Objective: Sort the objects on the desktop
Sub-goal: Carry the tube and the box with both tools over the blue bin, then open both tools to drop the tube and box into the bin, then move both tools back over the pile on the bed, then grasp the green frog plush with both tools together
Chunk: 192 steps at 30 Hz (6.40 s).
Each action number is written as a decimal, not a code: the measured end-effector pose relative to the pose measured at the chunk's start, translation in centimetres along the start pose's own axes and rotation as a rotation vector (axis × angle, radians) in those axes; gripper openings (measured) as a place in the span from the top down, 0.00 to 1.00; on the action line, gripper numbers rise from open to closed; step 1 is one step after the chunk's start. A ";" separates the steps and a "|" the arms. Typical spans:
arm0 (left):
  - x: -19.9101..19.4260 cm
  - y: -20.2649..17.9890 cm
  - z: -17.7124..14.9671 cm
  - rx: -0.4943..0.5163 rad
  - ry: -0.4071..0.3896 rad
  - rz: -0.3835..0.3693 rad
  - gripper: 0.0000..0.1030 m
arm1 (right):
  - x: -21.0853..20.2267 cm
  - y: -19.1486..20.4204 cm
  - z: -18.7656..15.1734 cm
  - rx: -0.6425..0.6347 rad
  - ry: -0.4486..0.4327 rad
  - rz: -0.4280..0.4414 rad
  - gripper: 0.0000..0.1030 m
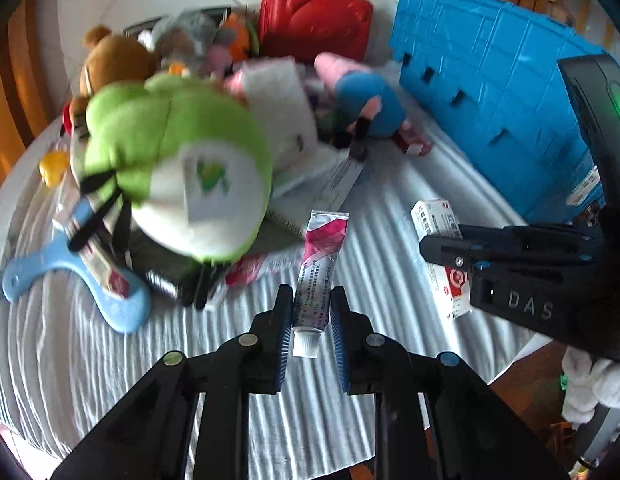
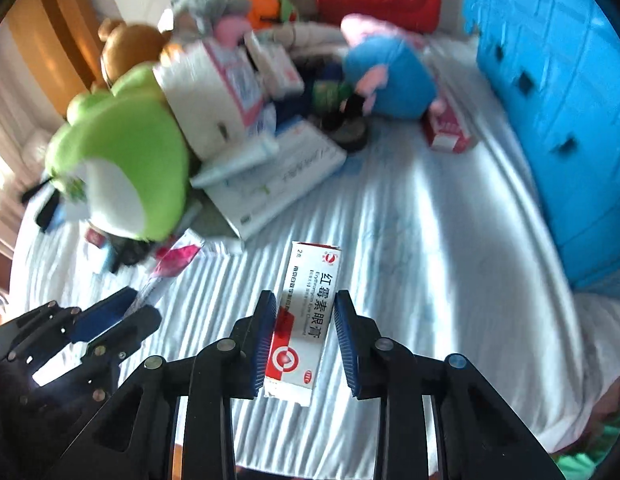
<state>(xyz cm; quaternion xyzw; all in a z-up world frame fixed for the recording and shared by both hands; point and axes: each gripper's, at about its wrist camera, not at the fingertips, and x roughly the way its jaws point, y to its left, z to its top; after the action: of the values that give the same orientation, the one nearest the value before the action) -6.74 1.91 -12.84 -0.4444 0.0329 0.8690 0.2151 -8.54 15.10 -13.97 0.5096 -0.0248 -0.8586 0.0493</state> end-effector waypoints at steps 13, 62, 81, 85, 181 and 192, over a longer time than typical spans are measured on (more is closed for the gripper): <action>-10.7 -6.9 10.6 0.100 -0.310 -0.010 0.82 | -17.1 -3.3 5.6 -0.068 -0.410 -0.066 0.71; 1.0 -40.0 29.0 0.264 -0.217 0.062 0.82 | -21.9 -40.7 11.1 -0.110 -0.339 -0.255 0.70; -0.9 -38.3 28.1 0.161 -0.320 0.025 0.82 | -23.1 -40.9 10.5 -0.063 -0.401 -0.235 0.15; -2.4 -37.2 26.8 0.118 -0.366 0.001 0.82 | -23.5 -41.3 10.3 -0.031 -0.427 -0.212 0.06; 12.4 8.2 16.1 0.404 0.179 -0.068 0.34 | -1.9 -2.9 6.9 0.407 -0.186 -0.212 0.00; 13.2 9.3 16.2 0.484 0.189 -0.160 0.34 | 0.7 0.7 4.7 0.550 -0.123 -0.181 0.00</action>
<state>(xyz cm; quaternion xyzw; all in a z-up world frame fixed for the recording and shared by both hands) -29.57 2.04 -14.73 -0.4605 0.2243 0.7708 0.3789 -12.98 14.25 -12.26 0.4511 -0.2137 -0.8498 -0.1691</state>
